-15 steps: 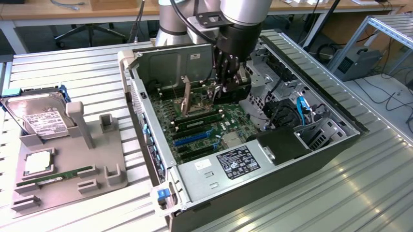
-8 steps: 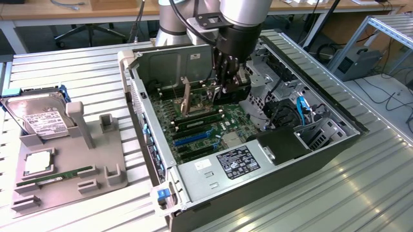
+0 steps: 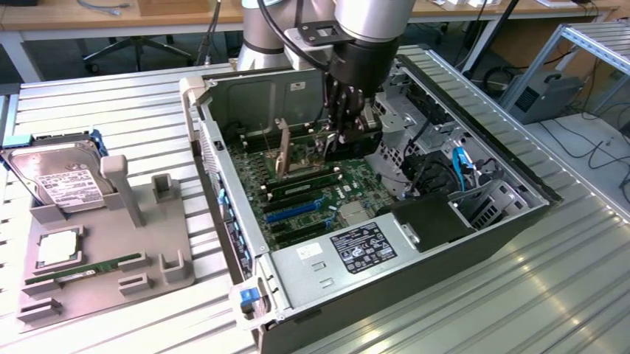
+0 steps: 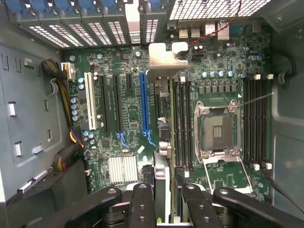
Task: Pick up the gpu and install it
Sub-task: 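Insert the gpu into the slot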
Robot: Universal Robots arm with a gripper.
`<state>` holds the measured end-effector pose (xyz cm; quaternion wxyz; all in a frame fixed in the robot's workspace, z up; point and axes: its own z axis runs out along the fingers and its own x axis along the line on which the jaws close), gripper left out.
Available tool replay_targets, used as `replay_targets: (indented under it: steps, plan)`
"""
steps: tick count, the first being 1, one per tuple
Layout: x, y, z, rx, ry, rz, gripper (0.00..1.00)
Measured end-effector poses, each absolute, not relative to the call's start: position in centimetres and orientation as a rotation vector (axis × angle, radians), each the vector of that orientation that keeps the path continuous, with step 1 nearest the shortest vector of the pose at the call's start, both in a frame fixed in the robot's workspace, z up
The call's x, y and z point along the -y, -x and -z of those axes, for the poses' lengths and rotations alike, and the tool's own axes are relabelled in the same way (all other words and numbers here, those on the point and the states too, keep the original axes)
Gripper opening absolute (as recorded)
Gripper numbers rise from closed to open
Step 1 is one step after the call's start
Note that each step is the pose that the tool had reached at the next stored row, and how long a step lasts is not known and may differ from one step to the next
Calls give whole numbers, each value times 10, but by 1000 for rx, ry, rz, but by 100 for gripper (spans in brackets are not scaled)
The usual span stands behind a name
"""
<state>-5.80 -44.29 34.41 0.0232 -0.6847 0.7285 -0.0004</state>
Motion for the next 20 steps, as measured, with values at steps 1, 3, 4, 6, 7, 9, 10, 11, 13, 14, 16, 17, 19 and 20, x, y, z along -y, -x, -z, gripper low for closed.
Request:
replay_targets:
  steps: [1,3,4,6,7,9,10,11,13,14,16,17,19,20]
  plan:
    - [443,58,-344,-2255,2120,1,27]
    - [443,58,-344,-2255,2120,1,27]
    - [443,58,-344,-2255,2120,1,27]
    - [444,58,-343,-2255,2120,1,27]
    - [444,58,-343,-2255,2120,1,27]
    - [444,59,-342,-2256,2120,2,27]
    - [445,59,-341,-2255,2120,1,27]
    - [445,59,-341,-2255,2120,1,27]
    - [445,59,-341,-2255,2120,1,27]
    - [445,59,-341,-2255,2120,1,27]
    - [445,59,-340,-2255,2120,1,27]
    - [445,59,-340,-2255,2120,1,27]
    - [446,59,-340,-2255,2120,1,27]
    - [446,59,-340,-2255,2120,1,27]
